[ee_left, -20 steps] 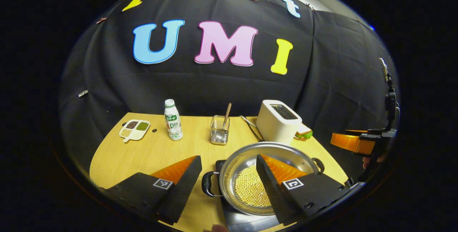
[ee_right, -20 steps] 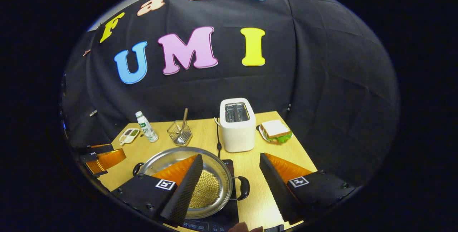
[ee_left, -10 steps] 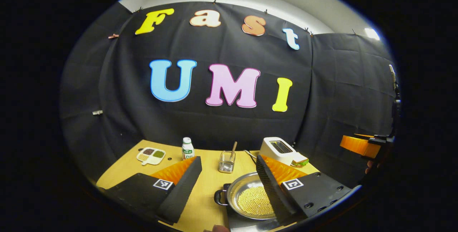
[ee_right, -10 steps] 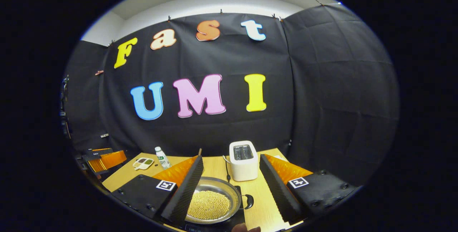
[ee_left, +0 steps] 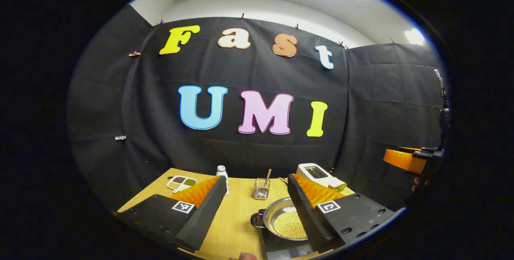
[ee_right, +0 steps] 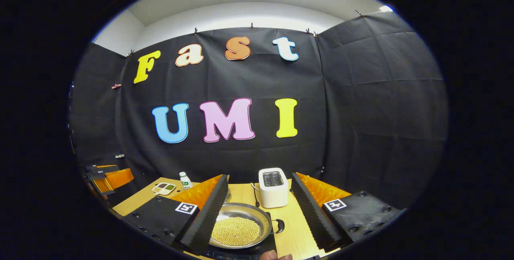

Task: First push the handle of the pot to place it horizontally, then grasp the pot with both hands and set it on the induction cooktop.

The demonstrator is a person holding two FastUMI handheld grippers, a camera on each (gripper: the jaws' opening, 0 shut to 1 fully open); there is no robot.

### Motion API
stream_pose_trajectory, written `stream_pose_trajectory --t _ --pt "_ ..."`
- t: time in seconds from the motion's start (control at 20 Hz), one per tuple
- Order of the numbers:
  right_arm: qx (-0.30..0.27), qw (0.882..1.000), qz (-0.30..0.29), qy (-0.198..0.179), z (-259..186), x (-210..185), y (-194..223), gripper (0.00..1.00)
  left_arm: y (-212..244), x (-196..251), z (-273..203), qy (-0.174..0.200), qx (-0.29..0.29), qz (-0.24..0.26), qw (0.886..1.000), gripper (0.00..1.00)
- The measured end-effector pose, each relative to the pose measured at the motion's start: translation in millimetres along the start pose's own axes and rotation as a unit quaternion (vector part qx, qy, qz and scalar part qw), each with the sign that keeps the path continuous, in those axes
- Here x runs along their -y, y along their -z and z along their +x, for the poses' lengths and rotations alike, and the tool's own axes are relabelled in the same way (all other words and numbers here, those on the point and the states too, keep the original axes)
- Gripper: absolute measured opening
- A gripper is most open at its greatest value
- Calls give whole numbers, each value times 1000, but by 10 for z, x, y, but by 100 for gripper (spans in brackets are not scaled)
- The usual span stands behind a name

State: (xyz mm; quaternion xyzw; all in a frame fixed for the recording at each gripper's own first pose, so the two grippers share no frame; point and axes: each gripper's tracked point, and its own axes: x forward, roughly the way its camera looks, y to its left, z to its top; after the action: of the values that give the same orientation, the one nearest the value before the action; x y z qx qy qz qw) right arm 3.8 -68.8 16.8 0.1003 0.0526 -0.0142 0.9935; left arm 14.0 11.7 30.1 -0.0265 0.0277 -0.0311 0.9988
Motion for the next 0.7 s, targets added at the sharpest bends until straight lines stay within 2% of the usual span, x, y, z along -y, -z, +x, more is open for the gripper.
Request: stream_pose_trajectory --t 0.1,0.5,0.7 --pt "-1 1000 -4 4 -16 -11 3 98 16 -6 -9 3 -4 3 1000 93" --pt "-9 1000 -11 12 -91 20 71 98 -23 141 11 22 -5 18 1000 97" --pt "-12 1000 -12 16 -98 68 107 98 -7 168 12 26 -9 21 999 95"
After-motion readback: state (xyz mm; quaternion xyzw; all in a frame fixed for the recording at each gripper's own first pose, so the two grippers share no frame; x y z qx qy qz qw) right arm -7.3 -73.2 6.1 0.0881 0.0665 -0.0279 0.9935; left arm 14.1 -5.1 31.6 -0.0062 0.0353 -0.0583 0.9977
